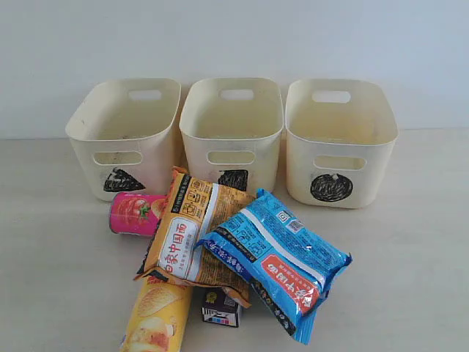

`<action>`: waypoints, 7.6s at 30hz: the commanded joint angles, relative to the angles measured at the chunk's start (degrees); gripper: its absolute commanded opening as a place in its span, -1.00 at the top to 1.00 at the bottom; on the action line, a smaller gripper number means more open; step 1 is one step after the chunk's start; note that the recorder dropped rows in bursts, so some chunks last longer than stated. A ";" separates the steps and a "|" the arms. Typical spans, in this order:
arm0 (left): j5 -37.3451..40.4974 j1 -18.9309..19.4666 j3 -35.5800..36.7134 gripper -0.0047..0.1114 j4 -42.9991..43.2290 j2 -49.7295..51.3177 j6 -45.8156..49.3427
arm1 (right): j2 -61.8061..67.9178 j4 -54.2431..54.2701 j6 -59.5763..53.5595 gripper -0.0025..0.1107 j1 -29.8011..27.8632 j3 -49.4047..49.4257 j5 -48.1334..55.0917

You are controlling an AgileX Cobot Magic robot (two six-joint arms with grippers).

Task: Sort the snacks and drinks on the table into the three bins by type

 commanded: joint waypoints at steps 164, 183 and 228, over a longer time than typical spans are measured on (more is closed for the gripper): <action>-0.34 -0.40 -0.22 0.85 -0.23 -0.20 -0.49 | 102.47 39.71 -65.20 0.96 9.85 -86.62 20.21; -0.34 -0.40 -0.22 0.85 -0.23 -0.20 -0.49 | 113.12 39.46 -65.20 -0.10 9.85 -86.62 13.49; -0.34 -0.40 -0.22 0.85 -0.23 -0.20 -0.49 | 97.58 38.61 -62.90 0.96 19.14 -73.84 59.45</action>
